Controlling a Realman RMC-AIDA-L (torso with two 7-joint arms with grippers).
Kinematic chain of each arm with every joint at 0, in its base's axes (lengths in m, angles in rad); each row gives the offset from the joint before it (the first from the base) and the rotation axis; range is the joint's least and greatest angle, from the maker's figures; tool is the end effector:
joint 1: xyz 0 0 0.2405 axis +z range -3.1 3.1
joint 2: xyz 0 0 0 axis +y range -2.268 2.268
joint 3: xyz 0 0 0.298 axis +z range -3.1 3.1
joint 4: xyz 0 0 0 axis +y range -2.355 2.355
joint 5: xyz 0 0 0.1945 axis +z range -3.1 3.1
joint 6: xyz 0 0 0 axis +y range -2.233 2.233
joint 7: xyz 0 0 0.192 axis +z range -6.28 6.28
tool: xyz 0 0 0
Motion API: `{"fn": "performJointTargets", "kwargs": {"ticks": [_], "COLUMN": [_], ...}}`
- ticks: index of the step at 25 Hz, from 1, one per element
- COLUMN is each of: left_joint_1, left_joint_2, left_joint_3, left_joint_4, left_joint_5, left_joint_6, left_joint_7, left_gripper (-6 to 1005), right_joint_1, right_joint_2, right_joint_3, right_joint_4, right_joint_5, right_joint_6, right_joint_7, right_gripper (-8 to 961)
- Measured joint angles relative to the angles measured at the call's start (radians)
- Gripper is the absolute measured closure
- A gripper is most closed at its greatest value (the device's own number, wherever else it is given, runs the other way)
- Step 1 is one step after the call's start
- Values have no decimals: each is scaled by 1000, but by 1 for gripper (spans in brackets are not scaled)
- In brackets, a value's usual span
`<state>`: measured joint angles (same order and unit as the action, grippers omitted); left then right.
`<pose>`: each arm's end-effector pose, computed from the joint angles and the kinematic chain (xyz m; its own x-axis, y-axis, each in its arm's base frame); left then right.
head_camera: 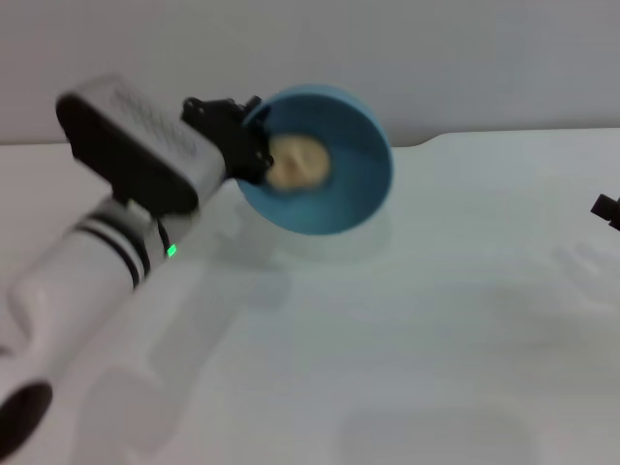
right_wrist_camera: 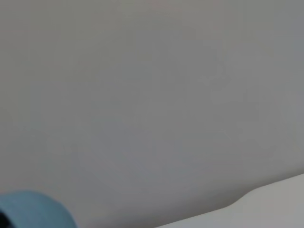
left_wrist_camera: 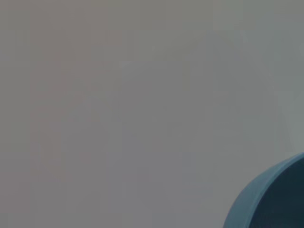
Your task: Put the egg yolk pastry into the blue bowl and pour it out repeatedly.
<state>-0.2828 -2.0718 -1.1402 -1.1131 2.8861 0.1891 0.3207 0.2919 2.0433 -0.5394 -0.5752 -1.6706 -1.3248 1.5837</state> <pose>-0.2098 0.4047 -0.0931 0.9511 -0.0476 0.3052 0.2463 -0.4794 -0.8423 0.3743 0.3405 0.0118 0.3078 -0.4455 -0.8407 -0.9248 -0.3478 -0.1543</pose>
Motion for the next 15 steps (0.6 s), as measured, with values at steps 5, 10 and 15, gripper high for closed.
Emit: {"fn": "performJointTargets", "kwargs": {"ticks": [5, 10, 15], "left_joint_1": [51, 56, 50], "left_joint_2": [-2, -3, -5], "left_joint_3": [91, 156, 232], "left_joint_4": [7, 8, 25], "left_joint_5": [-4, -9, -9], "left_joint_6": [120, 136, 189], "left_joint_7": [81, 101, 140], "left_gripper": [986, 984, 985], "right_joint_1": [1, -1, -5], "right_joint_2": [0, 0, 0], "right_joint_3": [0, 2, 2], "right_joint_4": [2, 3, 5], "right_joint_5": [0, 0, 0], "right_joint_6": [14, 45, 56], "right_joint_7": [0, -1, -1], "right_gripper": [483, 480, 478]}}
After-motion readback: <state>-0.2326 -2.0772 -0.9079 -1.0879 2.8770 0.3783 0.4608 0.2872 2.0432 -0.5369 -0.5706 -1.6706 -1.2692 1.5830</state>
